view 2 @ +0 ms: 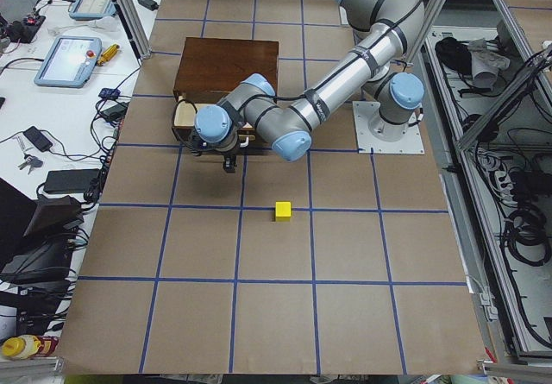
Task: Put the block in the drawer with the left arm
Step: 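Grasp the white handle with the left gripper and pull the drawer open, then release the handle and raise the left gripper over the cabinet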
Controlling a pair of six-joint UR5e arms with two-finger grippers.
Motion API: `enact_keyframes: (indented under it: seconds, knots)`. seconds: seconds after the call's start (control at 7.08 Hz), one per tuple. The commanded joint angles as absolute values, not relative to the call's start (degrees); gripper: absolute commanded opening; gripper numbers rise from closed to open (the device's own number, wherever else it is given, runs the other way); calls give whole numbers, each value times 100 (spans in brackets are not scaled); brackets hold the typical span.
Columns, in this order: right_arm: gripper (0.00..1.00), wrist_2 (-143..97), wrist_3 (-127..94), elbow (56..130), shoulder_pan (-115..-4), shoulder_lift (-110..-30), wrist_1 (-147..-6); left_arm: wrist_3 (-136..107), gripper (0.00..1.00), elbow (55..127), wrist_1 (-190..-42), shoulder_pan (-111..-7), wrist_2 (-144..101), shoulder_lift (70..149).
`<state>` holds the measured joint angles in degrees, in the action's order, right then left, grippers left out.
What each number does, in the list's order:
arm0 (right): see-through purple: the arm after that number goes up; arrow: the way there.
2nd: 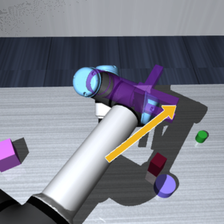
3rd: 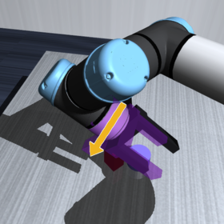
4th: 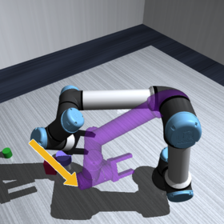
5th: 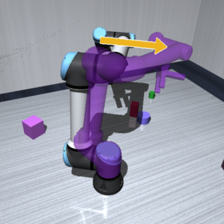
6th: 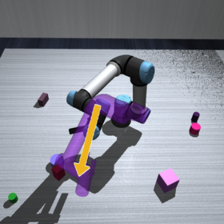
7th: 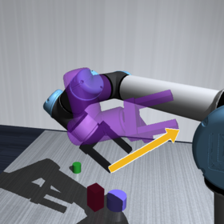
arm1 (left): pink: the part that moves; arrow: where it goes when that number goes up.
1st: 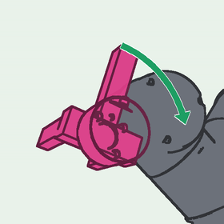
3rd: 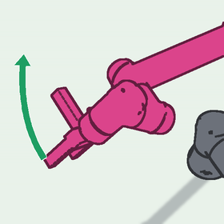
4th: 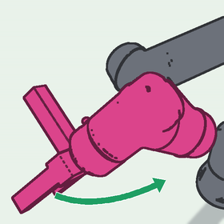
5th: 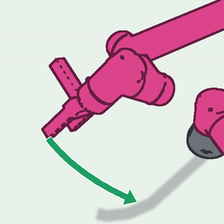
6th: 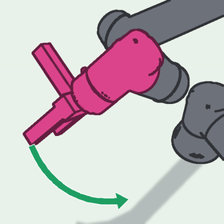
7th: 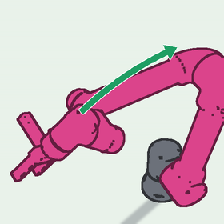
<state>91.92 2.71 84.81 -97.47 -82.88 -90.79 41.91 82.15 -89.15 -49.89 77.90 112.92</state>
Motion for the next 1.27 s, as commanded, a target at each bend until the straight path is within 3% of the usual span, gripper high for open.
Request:
enact_keyframes:
  seconds: [0.0, 0.71, 1.13]
  knots:
    - [100, 9185, 272, 8481, -9747, -8288, -9079, 4131, 100, 8183, -9531, -5062, 7980, 10647]
    - [100, 9193, 272, 8481, -9747, -8288, -9079, 3684, 100, 8542, -10494, -5237, 8252, 9116]
    - [100, 9185, 272, 8481, -9747, -8288, -9079, 1863, 100, 8508, -10442, -6665, 8331, 8860]
